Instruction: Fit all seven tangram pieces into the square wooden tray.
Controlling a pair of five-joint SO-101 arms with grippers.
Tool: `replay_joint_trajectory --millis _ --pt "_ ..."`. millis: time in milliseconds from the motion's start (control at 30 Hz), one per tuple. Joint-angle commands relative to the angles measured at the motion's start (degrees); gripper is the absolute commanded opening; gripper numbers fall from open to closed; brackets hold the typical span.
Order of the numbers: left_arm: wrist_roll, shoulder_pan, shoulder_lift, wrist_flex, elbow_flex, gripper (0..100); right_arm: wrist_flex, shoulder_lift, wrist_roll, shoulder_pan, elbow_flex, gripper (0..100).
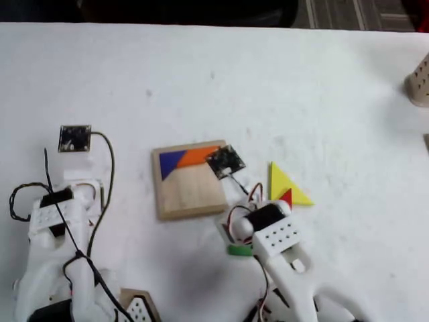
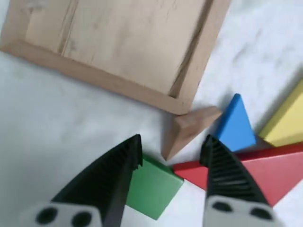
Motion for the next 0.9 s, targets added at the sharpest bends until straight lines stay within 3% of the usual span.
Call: replay_joint_trajectory --millis 0,267,367,467,767,867 --pt "-0.4 0.5 -1.5 -1.5 -0.4 2 -3.8 4.1 -0.4 0.0 -0.6 19.8" --pt "-0.4 0.4 -1.5 -1.5 -0.4 2 -4.0 14.5 -0.4 1.8 -6.0 19.5" --pt "-0.4 0.4 -1.5 -1.5 -0.4 2 -4.0 16.3 -0.4 5.1 -7.6 13.9" --pt "-0.4 0.4 -1.5 -1.5 -0.4 2 -4.0 17.1 -0.4 8.4 -8.8 8.7" --pt "-0.4 0.4 -1.5 -1.5 -0.4 2 0.3 15.0 -0.4 16.3 -10.9 7.8" --pt "-0.4 0.4 -1.5 -1.5 -0.4 2 0.7 13.3 -0.4 17.7 -11.0 3.1"
